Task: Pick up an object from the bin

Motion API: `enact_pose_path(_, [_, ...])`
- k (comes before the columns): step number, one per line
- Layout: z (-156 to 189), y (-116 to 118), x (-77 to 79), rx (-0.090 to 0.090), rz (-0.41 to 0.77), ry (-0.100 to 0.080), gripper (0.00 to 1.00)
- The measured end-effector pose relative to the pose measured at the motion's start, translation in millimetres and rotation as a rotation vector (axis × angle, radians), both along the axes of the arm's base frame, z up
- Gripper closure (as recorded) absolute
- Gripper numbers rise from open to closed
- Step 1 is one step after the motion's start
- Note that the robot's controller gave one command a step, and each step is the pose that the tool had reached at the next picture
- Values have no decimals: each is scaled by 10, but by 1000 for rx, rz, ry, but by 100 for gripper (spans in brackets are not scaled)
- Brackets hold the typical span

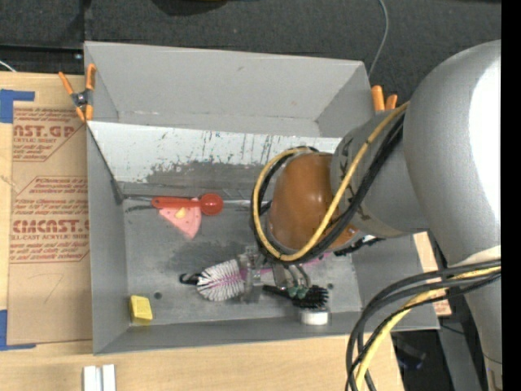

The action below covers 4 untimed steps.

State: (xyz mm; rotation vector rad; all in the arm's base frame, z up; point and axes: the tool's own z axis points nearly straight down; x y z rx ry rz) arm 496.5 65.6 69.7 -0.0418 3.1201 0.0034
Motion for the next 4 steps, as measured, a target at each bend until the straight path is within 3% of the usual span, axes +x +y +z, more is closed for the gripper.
enact_pose_path(1, [3,-176,376,-4,193,-2,100])
enact_pose_path(2, [765,-72,22,1,14,1,100])
enact_pose_path(3, [969,-258,260,-3,148,5,100])
enact_pose_path(4, [1272,-247,172,-1,99,17,100])
